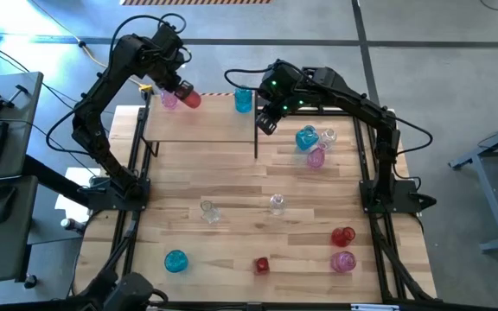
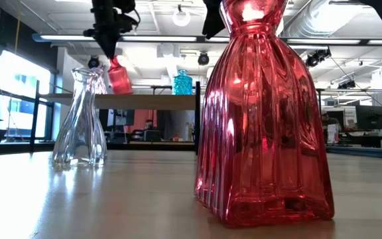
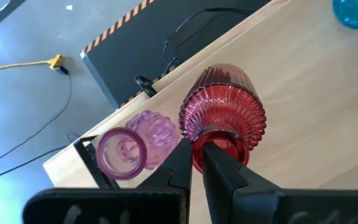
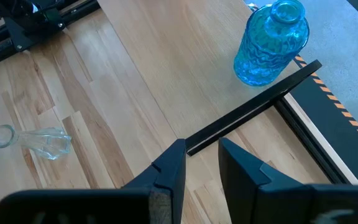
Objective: Sort vases onto shelf
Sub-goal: Put the top left red vase on the shelf
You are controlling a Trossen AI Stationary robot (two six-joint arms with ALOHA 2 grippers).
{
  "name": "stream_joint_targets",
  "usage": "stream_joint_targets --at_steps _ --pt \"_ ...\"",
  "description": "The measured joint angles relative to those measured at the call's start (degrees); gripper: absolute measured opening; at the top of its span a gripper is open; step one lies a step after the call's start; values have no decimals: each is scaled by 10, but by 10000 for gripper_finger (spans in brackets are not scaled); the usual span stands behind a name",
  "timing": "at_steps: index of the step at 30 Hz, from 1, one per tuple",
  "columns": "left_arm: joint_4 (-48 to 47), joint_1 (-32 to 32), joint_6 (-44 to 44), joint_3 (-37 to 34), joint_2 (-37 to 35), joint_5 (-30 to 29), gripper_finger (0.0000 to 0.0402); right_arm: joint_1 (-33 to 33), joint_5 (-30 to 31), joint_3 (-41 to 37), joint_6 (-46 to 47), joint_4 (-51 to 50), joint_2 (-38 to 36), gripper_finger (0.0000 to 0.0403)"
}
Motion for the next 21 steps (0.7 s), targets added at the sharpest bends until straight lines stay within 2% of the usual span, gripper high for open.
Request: stream_joint_targets --at_steps 21 --pt "-4 -1 -5 -1 17 2 17 0 0 0 0 0 0 76"
